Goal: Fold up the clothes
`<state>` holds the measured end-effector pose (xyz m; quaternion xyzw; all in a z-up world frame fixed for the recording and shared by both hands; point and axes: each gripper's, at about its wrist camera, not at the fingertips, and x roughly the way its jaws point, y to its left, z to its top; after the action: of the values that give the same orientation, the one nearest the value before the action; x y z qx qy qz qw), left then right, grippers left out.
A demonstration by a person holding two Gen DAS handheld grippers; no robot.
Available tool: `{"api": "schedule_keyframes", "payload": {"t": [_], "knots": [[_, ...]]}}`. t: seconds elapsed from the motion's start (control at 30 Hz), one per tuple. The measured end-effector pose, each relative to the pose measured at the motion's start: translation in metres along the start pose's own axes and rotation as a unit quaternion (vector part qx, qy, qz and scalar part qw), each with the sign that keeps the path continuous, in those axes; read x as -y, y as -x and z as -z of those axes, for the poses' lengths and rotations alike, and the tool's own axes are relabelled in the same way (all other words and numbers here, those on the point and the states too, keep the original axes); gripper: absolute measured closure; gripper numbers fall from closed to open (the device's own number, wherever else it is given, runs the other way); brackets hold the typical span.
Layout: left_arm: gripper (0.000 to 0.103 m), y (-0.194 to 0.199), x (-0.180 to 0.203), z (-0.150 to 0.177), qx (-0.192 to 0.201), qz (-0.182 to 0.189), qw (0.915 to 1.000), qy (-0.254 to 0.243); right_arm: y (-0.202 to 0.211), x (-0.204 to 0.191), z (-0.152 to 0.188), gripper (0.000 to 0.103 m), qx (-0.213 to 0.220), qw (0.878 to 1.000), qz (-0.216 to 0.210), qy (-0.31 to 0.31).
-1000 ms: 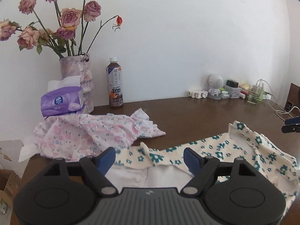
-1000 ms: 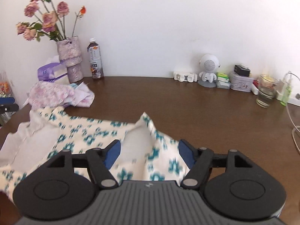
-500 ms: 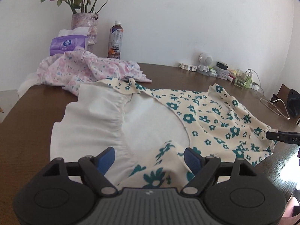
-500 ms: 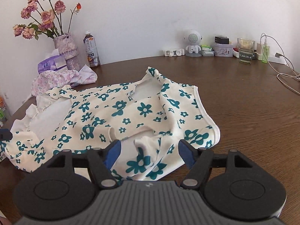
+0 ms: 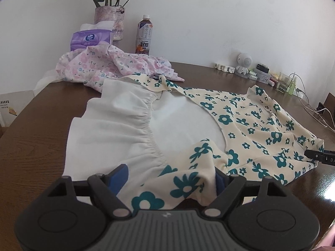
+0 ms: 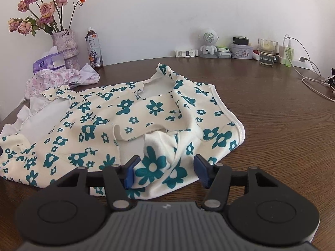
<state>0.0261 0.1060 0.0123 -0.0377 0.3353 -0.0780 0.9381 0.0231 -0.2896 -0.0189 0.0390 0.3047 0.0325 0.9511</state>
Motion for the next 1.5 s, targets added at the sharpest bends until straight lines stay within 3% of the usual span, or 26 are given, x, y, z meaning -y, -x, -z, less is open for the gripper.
{"api": "schedule_keyframes", "payload": {"t": [0.67, 0.73, 0.8, 1.13, 1.2, 1.23, 1.27, 1.3, 1.5], "knots": [[0.023, -0.013, 0.013, 0.0, -0.011, 0.006, 0.9999, -0.005, 0.001, -0.004, 0.004, 0.049, 0.005, 1.0, 0.006, 0.028], [0.024, -0.012, 0.014, -0.002, -0.007, 0.002, 1.0, -0.001, 0.003, -0.002, 0.005, 0.052, 0.008, 1.0, 0.003, 0.025], [0.024, -0.008, 0.015, -0.002, 0.001, 0.004, 1.0, -0.002, 0.005, 0.001, 0.006, 0.071, 0.01, 1.0, 0.0, 0.022], [0.03, -0.009, 0.017, 0.004, 0.002, -0.005, 1.0, -0.002, 0.004, 0.008, 0.004, 0.084, 0.013, 1.0, -0.006, 0.013], [0.042, -0.009, 0.015, 0.004, 0.005, -0.009, 1.0, 0.002, 0.003, 0.01, 0.003, 0.092, 0.014, 1.0, -0.003, 0.007], [0.06, -0.009, 0.014, 0.005, 0.007, -0.009, 0.9999, 0.003, 0.004, 0.011, 0.003, 0.095, 0.014, 1.0, -0.003, 0.004], [0.085, -0.008, 0.013, 0.006, 0.007, -0.005, 1.0, 0.001, 0.005, 0.012, 0.003, 0.098, 0.015, 1.0, -0.004, 0.002], [0.095, -0.005, 0.013, 0.007, 0.007, 0.006, 1.0, 0.0, 0.006, 0.012, 0.002, 0.099, 0.017, 1.0, -0.005, 0.002], [0.098, 0.025, 0.028, -0.005, 0.04, 0.007, 0.9964, -0.075, 0.037, 0.01, -0.022, 0.1, 0.045, 0.998, -0.012, 0.036]]}}
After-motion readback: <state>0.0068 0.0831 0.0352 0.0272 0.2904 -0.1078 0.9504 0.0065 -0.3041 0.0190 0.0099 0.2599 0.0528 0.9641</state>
